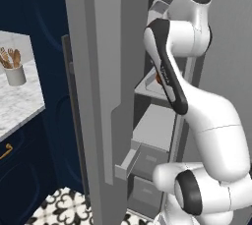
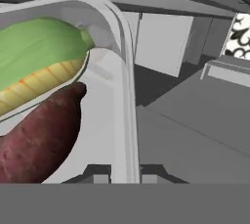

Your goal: Take the meat container that has the chicken drumstick and place it on the second highest rack of the freezer. Then take the vegetable container that has the potato and corn and place it on the highest rack of the freezer.

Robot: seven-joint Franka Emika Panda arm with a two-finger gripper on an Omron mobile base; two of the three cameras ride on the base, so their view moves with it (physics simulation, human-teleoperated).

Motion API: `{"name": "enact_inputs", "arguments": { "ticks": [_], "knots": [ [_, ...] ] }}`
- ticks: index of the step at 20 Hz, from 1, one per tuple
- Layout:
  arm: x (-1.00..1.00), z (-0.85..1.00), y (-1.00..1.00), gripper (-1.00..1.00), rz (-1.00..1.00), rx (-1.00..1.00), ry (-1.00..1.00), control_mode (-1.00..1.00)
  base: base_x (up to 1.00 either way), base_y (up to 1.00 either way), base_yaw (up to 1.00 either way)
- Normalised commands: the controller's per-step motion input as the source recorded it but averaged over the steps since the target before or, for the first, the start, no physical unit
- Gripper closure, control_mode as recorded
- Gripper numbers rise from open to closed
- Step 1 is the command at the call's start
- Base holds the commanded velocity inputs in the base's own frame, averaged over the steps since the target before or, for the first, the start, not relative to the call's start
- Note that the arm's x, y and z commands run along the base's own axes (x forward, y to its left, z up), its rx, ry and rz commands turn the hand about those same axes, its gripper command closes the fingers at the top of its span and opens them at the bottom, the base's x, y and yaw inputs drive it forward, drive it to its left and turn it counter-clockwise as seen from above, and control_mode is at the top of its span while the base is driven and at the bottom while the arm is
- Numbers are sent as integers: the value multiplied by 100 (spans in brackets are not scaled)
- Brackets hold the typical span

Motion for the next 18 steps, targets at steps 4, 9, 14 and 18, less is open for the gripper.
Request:
{"name": "enact_inputs", "arguments": {
  "ticks": [4, 9, 14, 18],
  "knots": [
    [59, 0, -4, 100, -6, 0, 0, -100, 0, 0, 0],
    [58, 3, -4, 100, -7, 0, 0, -100, 0, 0, 0],
    [72, 1, -13, 100, -7, 0, 0, -100, 0, 0, 0],
    [55, 6, -2, 100, 0, 0, 0, -100, 0, 0, 0]
  ]
}}
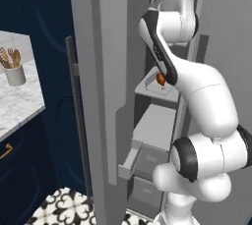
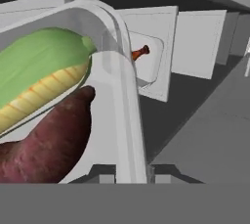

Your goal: Take the meat container that has the chicken drumstick and place it on the second highest rack of the freezer. Then take the vegetable container that has the potato and corn and place it on the highest rack of the freezer.

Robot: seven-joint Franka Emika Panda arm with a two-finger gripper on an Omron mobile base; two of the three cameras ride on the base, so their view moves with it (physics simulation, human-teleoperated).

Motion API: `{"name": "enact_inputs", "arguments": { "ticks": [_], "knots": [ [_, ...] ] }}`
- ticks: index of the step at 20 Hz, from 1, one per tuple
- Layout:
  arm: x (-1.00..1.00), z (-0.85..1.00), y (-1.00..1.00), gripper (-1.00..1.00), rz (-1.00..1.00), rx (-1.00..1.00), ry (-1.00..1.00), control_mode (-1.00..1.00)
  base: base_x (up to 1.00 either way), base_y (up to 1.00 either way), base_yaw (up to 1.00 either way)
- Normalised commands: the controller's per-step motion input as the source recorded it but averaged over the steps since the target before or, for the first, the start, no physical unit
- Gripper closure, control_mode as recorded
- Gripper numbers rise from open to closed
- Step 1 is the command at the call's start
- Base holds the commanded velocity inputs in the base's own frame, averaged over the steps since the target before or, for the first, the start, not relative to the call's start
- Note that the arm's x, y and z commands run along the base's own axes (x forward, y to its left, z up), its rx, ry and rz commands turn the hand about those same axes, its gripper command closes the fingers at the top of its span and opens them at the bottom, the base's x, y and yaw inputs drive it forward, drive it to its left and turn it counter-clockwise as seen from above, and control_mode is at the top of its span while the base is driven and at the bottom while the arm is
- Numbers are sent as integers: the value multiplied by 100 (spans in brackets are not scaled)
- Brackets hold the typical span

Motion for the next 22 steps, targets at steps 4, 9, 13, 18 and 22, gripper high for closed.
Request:
{"name": "enact_inputs", "arguments": {
  "ticks": [4, 9, 13, 18, 22],
  "knots": [
    [62, 6, -1, 100, -11, 0, 0, -100, 0, 0, 0],
    [6, 14, -32, 100, -8, 0, 0, -100, 0, 0, 0],
    [0, 15, -59, 100, 2, 1, 0, -100, 0, 0, 0],
    [35, 0, -54, 100, 8, 2, 2, -100, 0, 0, 0],
    [73, -2, -17, 100, 0, 0, 10, -100, 0, 0, 0]
  ]
}}
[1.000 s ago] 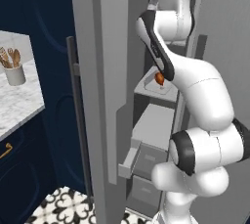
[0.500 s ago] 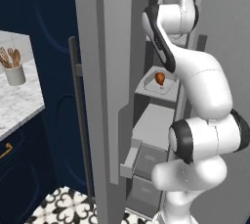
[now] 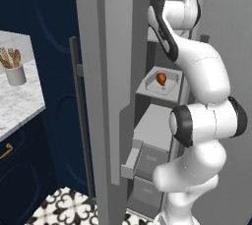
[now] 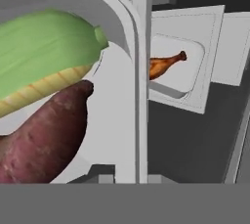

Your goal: Take the meat container that has the chicken drumstick and place it on the second highest rack of the freezer. Then take the vegetable container that has the potato and corn and place it on the highest rack of the freezer.

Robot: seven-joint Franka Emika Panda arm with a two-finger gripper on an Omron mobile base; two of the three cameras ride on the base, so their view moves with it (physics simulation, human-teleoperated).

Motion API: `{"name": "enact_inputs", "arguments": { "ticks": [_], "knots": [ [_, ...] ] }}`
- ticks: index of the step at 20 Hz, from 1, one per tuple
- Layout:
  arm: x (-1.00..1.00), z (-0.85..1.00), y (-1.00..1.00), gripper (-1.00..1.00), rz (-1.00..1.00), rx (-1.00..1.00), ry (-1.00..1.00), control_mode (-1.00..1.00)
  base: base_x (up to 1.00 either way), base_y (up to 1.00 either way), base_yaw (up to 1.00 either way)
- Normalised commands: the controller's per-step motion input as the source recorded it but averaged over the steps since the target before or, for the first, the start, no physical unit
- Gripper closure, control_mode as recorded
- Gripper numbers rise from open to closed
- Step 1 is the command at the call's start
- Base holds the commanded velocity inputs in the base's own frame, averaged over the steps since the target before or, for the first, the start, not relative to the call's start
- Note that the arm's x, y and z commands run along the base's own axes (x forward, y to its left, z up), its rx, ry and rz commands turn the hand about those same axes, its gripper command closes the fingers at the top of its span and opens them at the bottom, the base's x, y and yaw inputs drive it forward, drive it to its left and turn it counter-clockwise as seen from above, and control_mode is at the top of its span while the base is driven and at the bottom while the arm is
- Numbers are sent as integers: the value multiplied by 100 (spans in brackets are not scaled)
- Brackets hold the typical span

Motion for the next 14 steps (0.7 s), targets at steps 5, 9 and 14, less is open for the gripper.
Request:
{"name": "enact_inputs", "arguments": {
  "ticks": [5, 9, 14],
  "knots": [
    [43, -8, -5, 100, 0, 0, 9, -100, 0, 0, 0],
    [38, -7, 0, -100, 0, 0, 7, -100, 0, 0, 0],
    [-21, 2, 0, -100, 1, 0, -4, -100, 0, 0, 0]
  ]
}}
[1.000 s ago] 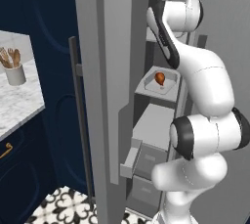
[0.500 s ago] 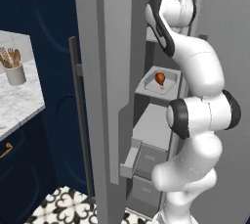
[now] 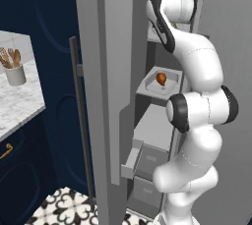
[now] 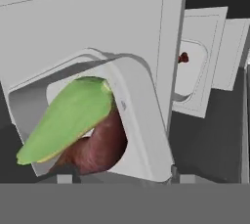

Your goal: Take the meat container that has the chicken drumstick and place it on the second highest rack of the freezer. Then take the vegetable container that has the potato and corn and place it on the highest rack of the freezer.

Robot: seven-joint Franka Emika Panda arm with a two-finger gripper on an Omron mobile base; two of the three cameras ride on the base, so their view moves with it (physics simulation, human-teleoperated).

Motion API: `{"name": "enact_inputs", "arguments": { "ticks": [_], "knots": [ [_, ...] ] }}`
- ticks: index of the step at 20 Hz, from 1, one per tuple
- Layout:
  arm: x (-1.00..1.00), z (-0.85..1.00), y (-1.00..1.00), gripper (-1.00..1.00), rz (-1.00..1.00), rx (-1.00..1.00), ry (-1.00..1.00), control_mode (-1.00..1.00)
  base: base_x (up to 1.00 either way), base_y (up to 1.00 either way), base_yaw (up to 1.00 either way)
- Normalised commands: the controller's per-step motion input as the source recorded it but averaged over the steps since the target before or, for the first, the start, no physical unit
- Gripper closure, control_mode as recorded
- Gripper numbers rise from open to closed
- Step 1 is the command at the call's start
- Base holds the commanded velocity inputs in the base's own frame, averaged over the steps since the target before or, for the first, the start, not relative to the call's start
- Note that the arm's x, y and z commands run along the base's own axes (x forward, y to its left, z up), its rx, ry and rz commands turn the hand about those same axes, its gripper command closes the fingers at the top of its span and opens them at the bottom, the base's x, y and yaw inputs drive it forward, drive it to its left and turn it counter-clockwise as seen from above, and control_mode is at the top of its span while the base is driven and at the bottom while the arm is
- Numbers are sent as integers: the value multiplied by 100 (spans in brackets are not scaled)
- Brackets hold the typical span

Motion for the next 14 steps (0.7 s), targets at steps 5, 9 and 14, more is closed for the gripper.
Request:
{"name": "enact_inputs", "arguments": {
  "ticks": [5, 9, 14],
  "knots": [
    [-90, 13, 0, -100, 3, 0, -17, -100, 0, 0, 0],
    [-98, -4, 14, -100, 5, 0, -2, -100, 0, 0, 0],
    [-93, -17, 37, -100, 5, -3, -1, -100, 0, 0, 0]
  ]
}}
